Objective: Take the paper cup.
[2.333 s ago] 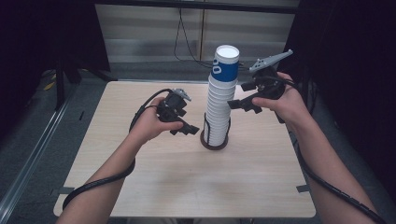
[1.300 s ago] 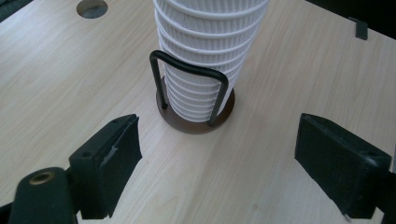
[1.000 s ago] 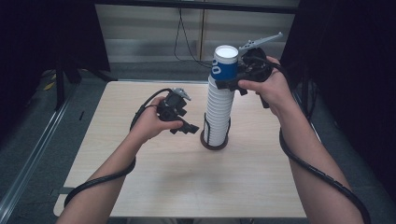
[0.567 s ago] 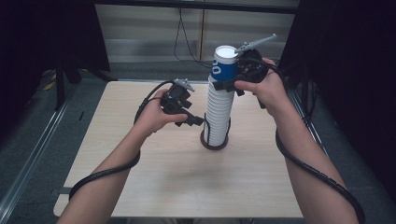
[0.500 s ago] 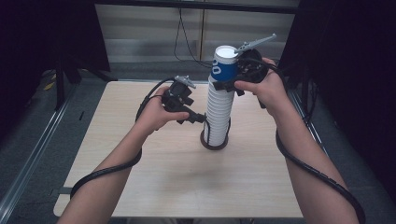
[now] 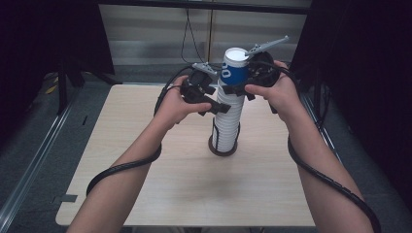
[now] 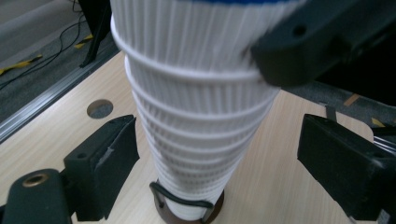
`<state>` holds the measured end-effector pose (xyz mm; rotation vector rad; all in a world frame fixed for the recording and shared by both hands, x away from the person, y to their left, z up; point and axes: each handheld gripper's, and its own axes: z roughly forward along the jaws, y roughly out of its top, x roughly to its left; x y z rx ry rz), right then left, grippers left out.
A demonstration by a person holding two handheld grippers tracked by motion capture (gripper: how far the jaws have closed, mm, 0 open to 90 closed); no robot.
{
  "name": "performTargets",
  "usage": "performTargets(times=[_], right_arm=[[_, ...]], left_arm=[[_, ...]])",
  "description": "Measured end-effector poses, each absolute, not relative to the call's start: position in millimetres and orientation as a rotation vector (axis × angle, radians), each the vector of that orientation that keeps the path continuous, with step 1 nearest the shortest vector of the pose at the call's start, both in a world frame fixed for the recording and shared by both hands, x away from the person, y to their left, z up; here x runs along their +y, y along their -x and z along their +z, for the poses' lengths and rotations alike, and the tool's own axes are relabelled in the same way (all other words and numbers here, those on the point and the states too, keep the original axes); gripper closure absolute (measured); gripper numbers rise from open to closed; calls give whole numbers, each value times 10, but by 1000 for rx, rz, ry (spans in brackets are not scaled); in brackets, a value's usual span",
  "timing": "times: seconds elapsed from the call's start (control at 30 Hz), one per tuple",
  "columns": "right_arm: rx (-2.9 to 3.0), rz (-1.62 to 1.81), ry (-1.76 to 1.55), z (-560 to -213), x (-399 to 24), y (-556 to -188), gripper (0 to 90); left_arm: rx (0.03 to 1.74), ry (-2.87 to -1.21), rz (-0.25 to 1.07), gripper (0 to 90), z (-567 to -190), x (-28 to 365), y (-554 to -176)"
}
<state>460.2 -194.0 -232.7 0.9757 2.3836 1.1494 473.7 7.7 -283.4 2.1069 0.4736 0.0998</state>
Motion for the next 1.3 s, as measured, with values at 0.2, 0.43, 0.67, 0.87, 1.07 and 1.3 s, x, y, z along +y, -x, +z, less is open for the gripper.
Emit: performTargets(times=[0.2,0.43,0.67,0.87,1.07,1.3], right_arm=[[2380,1153,-971,-2331,-1950,-4596,129],[2377,1155,-973,-2333,-1946,-4599,129],[2376,1167,-976,-2333,-1958,-4600,132],[2357,1176,-958,-2308,-1954,-4591,143],[2337,1218,-960,-2227,-1971,-4580,160],[2318,1236,-960,-2245,-1973,-4571,163]], left_arm=[[483,-2053,119,109,-2815,8,-4771],[502,-2009,130,137,-2865,-41,-4804],[497,-2002,147,144,-2870,-39,-4790],[494,-1996,153,147,-2882,-23,-4791],[490,-1989,156,149,-2891,-18,-4788],[496,-1988,154,150,-2892,-10,-4785]])
